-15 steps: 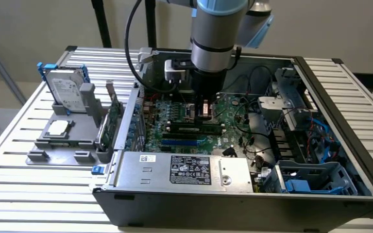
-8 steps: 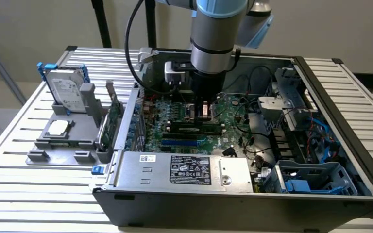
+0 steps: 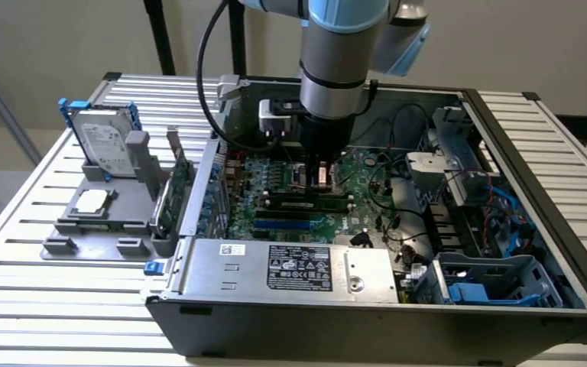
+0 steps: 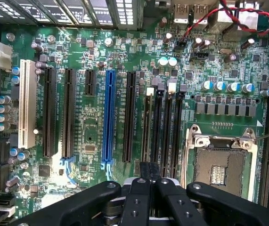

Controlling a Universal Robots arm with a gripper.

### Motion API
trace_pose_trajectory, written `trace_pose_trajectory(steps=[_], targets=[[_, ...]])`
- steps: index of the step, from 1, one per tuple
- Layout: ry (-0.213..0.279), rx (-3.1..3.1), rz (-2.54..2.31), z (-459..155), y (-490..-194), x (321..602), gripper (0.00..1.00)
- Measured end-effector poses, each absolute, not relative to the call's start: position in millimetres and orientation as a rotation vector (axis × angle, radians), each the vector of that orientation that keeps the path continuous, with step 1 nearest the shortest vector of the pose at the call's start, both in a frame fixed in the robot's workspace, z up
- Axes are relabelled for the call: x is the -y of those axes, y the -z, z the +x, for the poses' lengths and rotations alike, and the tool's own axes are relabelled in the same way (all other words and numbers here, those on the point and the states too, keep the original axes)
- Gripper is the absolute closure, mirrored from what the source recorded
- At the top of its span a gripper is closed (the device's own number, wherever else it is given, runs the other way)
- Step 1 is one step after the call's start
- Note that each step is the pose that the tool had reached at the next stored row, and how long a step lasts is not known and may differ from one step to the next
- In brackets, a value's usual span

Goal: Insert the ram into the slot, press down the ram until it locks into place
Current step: 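Press down the ram until it locks into place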

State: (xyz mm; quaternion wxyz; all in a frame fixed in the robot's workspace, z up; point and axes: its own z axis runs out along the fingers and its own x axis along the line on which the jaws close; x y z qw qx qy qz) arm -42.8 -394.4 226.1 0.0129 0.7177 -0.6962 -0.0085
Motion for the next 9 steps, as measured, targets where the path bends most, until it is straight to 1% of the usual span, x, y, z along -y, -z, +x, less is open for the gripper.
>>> trace_pose_trajectory(steps=[2,9], targets=[[0.028,2.171,2.238,-43,-229,394,0.89],[0.027,2.169,2.237,-43,-258,394,0.89]])
